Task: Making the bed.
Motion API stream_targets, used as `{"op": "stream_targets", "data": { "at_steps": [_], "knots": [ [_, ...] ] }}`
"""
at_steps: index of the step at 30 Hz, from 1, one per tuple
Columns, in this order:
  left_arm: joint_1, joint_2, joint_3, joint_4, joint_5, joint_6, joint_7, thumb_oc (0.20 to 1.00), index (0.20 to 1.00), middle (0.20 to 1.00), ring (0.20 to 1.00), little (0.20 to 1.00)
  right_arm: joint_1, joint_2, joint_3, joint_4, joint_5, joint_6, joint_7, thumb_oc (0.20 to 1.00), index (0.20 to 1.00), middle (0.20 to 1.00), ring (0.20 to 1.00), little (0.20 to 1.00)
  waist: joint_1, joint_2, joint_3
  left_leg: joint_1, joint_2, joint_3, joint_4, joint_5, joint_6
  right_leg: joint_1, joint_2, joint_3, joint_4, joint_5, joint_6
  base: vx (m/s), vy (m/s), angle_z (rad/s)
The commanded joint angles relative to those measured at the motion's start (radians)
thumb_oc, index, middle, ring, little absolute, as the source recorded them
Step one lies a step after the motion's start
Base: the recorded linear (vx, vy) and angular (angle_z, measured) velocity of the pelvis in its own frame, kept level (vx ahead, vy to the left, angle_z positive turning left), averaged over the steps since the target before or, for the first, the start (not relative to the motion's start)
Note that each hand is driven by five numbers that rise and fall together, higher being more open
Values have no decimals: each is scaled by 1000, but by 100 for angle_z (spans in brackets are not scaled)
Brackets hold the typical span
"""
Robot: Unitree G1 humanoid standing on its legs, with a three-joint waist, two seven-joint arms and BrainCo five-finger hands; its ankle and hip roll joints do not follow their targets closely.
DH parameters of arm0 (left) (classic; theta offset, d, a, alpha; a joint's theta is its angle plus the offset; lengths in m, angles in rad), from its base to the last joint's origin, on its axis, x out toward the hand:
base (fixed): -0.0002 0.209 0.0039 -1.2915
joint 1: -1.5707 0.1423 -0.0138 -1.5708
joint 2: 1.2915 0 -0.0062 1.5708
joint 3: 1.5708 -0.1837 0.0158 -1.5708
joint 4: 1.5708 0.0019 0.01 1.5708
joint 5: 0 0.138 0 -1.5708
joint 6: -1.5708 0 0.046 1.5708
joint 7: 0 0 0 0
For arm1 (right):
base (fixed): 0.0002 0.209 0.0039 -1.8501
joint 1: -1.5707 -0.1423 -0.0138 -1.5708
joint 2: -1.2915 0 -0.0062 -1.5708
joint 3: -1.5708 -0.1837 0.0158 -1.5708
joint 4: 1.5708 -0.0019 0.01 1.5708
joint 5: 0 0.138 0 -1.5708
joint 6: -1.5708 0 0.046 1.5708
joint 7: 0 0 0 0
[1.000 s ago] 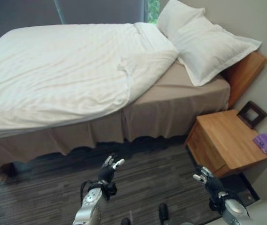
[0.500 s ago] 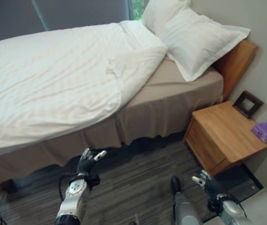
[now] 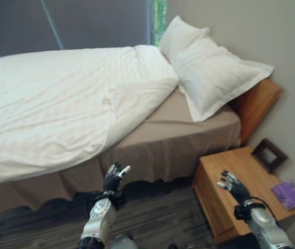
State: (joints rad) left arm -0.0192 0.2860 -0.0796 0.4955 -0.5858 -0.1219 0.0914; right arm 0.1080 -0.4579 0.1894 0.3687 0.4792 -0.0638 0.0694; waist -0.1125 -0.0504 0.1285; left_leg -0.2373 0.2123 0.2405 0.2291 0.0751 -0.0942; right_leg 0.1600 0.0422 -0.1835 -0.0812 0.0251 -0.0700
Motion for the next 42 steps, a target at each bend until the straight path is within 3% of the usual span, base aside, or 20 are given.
{"op": "stream_targets", "data": {
  "at_steps": [1,6,9,10,13,16,17,18,19,24,25,27,30,36,37,38,39,40,41,42],
  "knots": [
    [-62,43,7,-38,3,-56,-5,1000,1000,1000,1000,1000,-15,-4,-30,-38,-5,-39,-2,1000,1000,1000,1000,1000,-11,0,24,170,-34,-44,-34,74,-33,-42,-105,109,33,0,134,182,62,-11],
    [-62,45,4,-43,6,-62,-7,1000,1000,1000,1000,1000,15,14,-28,-39,-11,-34,11,1000,1000,1000,1000,1000,-17,6,11,211,-49,-47,-153,74,-33,-28,-116,112,29,-11,149,217,110,-6],
    [-65,45,-4,-37,13,-61,-4,1000,1000,1000,1000,1000,17,20,-13,-45,-22,-28,18,1000,1000,1000,1000,1000,-15,3,4,234,-65,-67,-156,35,-23,-16,-133,110,22,-18,164,134,158,6],
    [-64,42,-10,-30,14,-59,1,1000,1000,1000,1000,1000,5,30,-2,-51,-17,-29,18,1000,1000,1000,1000,1000,-14,7,-4,264,-90,-63,-197,-5,-3,-22,-154,115,29,-11,187,130,241,23],
    [-57,46,-10,-31,18,-55,0,1000,1000,1000,1000,1000,-11,40,14,-52,-24,-25,18,1000,1000,1000,1000,1000,-7,12,-9,290,-108,-45,-223,-26,20,-42,-176,131,66,-5,210,93,249,-4],
    [-65,64,-24,-55,29,-53,2,1000,1000,1000,1000,1000,-76,72,66,-59,-34,-23,21,1000,1000,1000,1000,1000,6,20,16,334,-152,-25,-257,-48,69,-170,-214,182,317,127,268,10,257,-25],
    [-65,64,-24,-55,29,-53,2,1000,1000,1000,1000,1000,-77,72,66,-59,-34,-24,21,1000,1000,1000,1000,1000,7,20,17,334,-153,-23,-257,-48,69,-172,-214,184,320,125,268,-5,163,-18],
    [-73,76,-34,-59,43,-53,-5,1000,1000,1000,1000,1000,-82,73,73,-70,-37,-25,23,1000,1000,1000,1000,1000,-3,23,24,341,-156,-38,-262,-48,73,-194,-204,210,376,147,272,52,170,6],
    [-80,74,-48,-59,58,-54,-2,1000,1000,1000,1000,1000,-94,77,84,-72,-36,-24,24,1000,1000,1000,1000,1000,-28,28,31,371,-159,-70,-285,-54,77,-261,-148,265,391,126,252,88,205,23],
    [-110,78,-54,-45,56,-64,6,1000,1000,1000,1000,1000,-95,68,94,-72,-23,-26,28,1000,1000,1000,1000,1000,-73,18,32,418,-187,-92,-310,-71,76,-335,-95,254,247,136,244,102,60,40],
    [-130,74,-73,-28,53,-65,0,1000,1000,1000,1000,1000,-89,60,97,-73,-25,-28,34,1000,1000,1000,1000,1000,-88,1,25,412,-198,-135,-289,-81,78,-311,-65,312,244,99,243,42,9,54],
    [-127,55,-76,-5,57,-66,-4,1000,1000,1000,1000,1000,-80,58,95,-54,-28,-28,32,1000,1000,1000,1000,1000,-79,-5,1,404,-199,-144,-286,-90,79,-250,-73,336,173,66,220,88,-25,102],
    [-115,45,-73,-3,42,-67,-3,1000,1000,1000,1000,1000,-70,56,87,-51,-17,-28,32,1000,1000,1000,1000,1000,-74,0,-20,411,-197,-151,-295,-87,79,-210,-64,357,129,66,214,113,-40,60],
    [-66,20,-66,16,16,-54,-5,1000,1000,1000,1000,1000,-49,61,72,-48,41,-31,39,1000,1000,1000,1000,1000,-63,9,-42,417,-197,-170,-305,-81,77,-161,-72,338,72,67,206,46,-24,6],
    [83,13,115,-49,-156,-61,-1,1000,1000,1000,1000,1000,-83,97,30,-21,206,-33,-5,1000,1000,1000,1000,1000,107,-1,62,258,139,-35,82,165,-44,-70,-179,43,14,4,176,17,-108,0],
    [85,4,111,-57,-158,-61,-3,1000,1000,1000,1000,1000,-83,87,36,-18,178,-26,-12,1000,1000,1000,1000,1000,115,-13,65,230,91,-60,111,135,-34,-65,-179,52,12,3,172,16,-107,-18],
    [85,5,111,-57,-158,-61,-3,1000,1000,1000,1000,1000,-83,87,37,-18,178,-26,-12,1000,1000,1000,1000,1000,114,-14,62,227,90,-60,110,136,-34,-69,-180,52,12,3,172,34,-223,-59],
    [84,-5,94,-59,-160,-60,-4,1000,1000,1000,1000,1000,-86,80,38,-12,175,-20,-11,1000,1000,1000,1000,1000,117,-19,66,203,39,-66,109,102,-26,-60,-175,53,13,2,167,73,-238,-83],
    [88,-15,75,-64,-158,-55,-15,1000,1000,1000,1000,1000,-77,83,23,-8,172,-21,-16,1000,1000,1000,1000,1000,113,-23,58,198,12,-21,67,80,-18,-48,-170,39,5,2,170,150,-295,-37],
    [87,-14,47,-63,-133,-46,-23,1000,1000,1000,1000,1000,-67,87,6,-6,172,-23,-22,1000,1000,1000,1000,1000,111,-16,43,199,-52,22,-27,21,4,-46,-162,28,8,-5,173,131,-161,16]
  ]
}}
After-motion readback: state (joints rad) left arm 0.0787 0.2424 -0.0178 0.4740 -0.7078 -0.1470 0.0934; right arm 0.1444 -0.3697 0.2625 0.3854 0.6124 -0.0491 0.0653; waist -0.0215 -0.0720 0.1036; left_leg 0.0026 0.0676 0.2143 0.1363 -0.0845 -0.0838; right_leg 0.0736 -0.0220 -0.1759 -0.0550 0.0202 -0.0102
